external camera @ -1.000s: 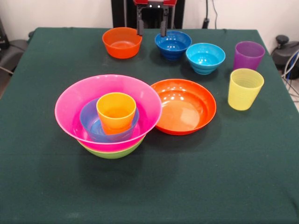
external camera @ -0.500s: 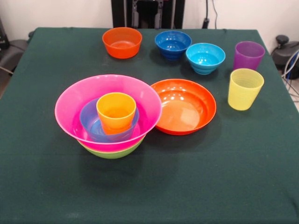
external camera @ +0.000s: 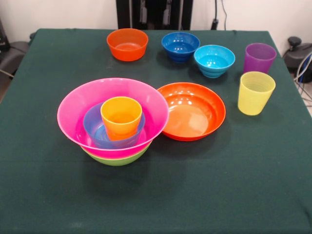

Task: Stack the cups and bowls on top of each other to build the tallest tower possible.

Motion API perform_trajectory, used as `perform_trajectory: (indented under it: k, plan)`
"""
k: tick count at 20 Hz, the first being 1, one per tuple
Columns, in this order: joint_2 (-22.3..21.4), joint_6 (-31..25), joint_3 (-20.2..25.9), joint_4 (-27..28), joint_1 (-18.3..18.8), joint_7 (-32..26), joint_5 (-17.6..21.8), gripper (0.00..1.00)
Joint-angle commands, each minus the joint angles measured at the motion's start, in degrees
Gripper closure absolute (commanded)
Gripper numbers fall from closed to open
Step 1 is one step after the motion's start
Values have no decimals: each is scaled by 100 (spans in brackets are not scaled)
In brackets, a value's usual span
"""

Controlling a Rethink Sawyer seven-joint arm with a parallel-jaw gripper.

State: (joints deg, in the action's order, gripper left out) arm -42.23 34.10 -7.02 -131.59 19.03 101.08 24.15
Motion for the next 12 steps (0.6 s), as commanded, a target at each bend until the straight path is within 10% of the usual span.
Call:
perform_trajectory:
  k: [1, 12]
  plan:
    - [377, -292, 256, -344, -244, 1063, 16, 0]
    - [558, -1186, 796, -524, 175, 1044, 147, 0]
